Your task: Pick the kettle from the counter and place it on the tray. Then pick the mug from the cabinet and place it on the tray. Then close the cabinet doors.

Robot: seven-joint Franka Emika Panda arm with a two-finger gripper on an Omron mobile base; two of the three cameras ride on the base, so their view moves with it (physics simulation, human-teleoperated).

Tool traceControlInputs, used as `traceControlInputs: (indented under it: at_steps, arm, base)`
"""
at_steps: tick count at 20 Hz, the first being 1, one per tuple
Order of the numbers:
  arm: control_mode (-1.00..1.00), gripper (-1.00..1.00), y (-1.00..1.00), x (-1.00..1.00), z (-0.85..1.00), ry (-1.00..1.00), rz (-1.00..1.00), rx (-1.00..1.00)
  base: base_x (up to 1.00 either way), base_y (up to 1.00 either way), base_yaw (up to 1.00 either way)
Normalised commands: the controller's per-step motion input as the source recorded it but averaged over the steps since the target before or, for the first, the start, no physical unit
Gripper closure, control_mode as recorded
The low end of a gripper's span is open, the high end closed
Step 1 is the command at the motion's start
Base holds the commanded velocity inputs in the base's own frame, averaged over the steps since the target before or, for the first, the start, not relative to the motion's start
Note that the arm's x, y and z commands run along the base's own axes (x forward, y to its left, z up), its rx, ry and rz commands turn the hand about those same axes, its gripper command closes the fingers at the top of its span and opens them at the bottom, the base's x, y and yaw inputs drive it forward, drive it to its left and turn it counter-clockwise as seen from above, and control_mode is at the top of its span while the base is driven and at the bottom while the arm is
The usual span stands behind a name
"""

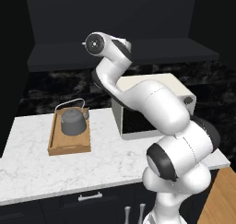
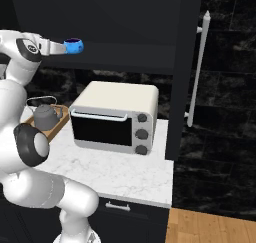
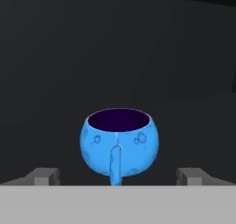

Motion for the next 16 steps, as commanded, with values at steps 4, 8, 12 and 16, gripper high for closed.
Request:
traceControlInputs:
  at_steps: [4,8,12,16]
  arm:
    - [-1.00,-1.00,-0.01,0.20,0.00,0.00,0.00,0.00]
    - [-1.00,-1.00,-0.10,0.11,-0.03,0.00,0.00,0.00]
    - [-1.00,-1.00,-0.13,0.08,-0.06,0.00,0.00,0.00]
    - [-1.00,-1.00,-0.11,0.06,-0.08,0.00,0.00,0.00]
  base:
    - [0.00,0.00,0.00]
    - [0.00,0.00,0.00]
    - [0.00,0.00,0.00]
    - [0.00,0.00,0.00]
